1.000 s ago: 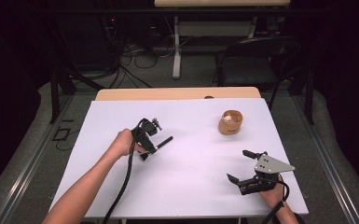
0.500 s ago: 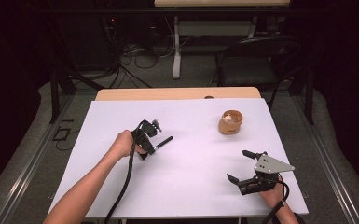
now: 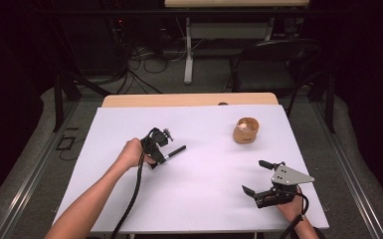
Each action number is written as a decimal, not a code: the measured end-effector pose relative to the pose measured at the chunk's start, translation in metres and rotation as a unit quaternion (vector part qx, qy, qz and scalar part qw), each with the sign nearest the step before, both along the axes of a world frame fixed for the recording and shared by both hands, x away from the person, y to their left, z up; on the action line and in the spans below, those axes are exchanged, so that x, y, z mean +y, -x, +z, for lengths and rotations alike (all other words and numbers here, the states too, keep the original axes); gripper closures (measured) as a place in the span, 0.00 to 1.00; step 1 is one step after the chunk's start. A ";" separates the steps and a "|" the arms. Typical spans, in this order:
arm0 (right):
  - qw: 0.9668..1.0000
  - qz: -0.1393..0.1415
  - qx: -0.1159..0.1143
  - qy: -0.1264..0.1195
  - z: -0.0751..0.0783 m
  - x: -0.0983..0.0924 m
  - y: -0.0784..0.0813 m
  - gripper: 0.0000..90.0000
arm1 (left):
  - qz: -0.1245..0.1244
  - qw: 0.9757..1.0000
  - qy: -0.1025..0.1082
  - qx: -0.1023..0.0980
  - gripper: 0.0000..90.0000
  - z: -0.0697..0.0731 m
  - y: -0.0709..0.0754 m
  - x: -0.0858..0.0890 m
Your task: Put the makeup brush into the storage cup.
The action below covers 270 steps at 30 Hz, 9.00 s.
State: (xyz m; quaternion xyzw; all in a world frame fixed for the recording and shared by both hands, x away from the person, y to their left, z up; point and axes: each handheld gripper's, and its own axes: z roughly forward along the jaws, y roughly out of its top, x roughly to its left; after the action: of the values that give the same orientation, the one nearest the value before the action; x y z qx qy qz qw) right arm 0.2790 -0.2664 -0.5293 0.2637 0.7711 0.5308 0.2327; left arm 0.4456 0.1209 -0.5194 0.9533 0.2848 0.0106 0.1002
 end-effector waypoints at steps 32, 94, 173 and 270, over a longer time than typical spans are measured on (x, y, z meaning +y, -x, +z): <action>1.000 0.002 0.002 0.004 0.000 0.001 -0.001 0.00 | -0.086 0.996 0.004 -0.032 0.86 0.032 0.029 -0.017; 1.000 -0.003 0.007 0.007 0.000 0.001 0.000 0.00 | -0.217 0.975 0.008 -0.040 0.86 0.052 0.057 -0.069; 0.946 0.161 0.134 0.246 0.036 0.101 -0.075 0.69 | -0.295 0.954 -0.007 -0.056 0.86 0.054 0.068 -0.097; 0.979 0.106 0.104 0.143 0.029 0.075 -0.054 0.88 | -0.065 0.953 0.239 -0.173 0.00 0.012 0.071 -0.013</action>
State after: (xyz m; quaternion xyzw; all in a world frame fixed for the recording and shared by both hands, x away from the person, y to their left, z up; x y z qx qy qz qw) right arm 0.3325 -0.1917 -0.4999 0.1986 0.8824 0.4065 0.1293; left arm 0.3743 0.1074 -0.5076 0.9013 0.1949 0.1007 0.3735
